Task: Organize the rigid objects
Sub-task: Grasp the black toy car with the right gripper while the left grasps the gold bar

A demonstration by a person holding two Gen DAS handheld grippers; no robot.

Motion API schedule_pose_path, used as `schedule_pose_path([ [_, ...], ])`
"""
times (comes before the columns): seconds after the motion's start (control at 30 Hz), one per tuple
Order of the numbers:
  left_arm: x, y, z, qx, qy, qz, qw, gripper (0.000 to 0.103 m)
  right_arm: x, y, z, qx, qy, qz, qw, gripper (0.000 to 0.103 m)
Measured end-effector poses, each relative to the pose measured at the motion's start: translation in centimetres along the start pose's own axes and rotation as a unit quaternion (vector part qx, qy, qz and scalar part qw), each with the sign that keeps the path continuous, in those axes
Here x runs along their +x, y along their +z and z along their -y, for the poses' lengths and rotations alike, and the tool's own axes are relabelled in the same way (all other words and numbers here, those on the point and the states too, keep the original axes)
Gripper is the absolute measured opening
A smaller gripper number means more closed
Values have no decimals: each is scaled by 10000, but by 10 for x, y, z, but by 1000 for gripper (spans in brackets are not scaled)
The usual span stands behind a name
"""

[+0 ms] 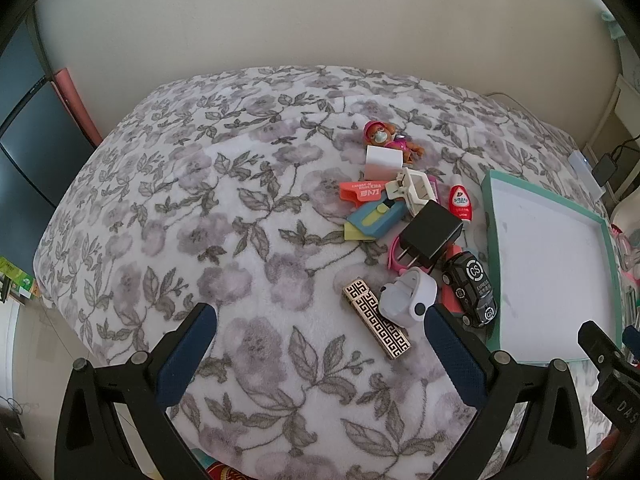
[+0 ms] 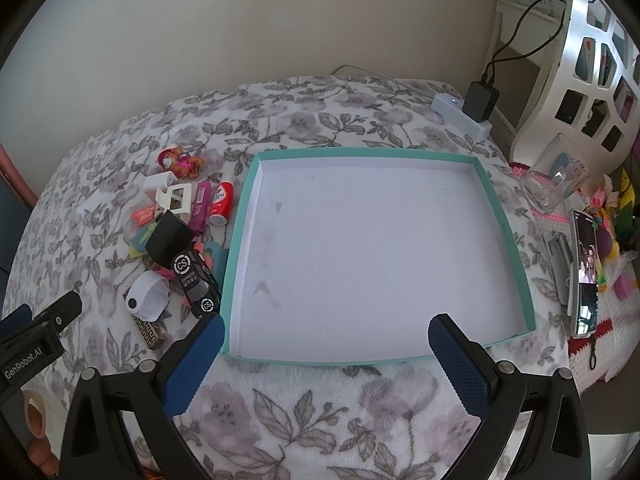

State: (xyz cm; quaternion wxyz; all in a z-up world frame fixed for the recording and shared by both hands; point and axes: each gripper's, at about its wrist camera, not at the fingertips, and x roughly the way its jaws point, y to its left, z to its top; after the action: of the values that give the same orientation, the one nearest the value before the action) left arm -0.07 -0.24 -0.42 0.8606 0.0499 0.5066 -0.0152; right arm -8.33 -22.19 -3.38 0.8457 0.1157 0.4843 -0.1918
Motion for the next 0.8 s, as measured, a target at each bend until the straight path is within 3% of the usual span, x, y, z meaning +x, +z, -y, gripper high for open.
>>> schedule_pose_path([
  [0.2, 3, 2, 1, 8, -51, -63, 10000, 103, -1, 1, -2, -42, -17, 6, 10000, 103],
  [0.4, 14, 12, -4, -101, 5, -262, 9996, 103, -8, 11, -12, -106, 341, 217, 9991, 103],
  [0.7, 63, 23, -13, -505, -151, -1070, 9929, 103, 14, 33, -57, -572, 785, -135, 9952, 102],
  [0.8, 78, 23, -12, -532, -168, -1215, 9910, 102, 27, 34, -70, -765, 827, -271, 9933, 94],
])
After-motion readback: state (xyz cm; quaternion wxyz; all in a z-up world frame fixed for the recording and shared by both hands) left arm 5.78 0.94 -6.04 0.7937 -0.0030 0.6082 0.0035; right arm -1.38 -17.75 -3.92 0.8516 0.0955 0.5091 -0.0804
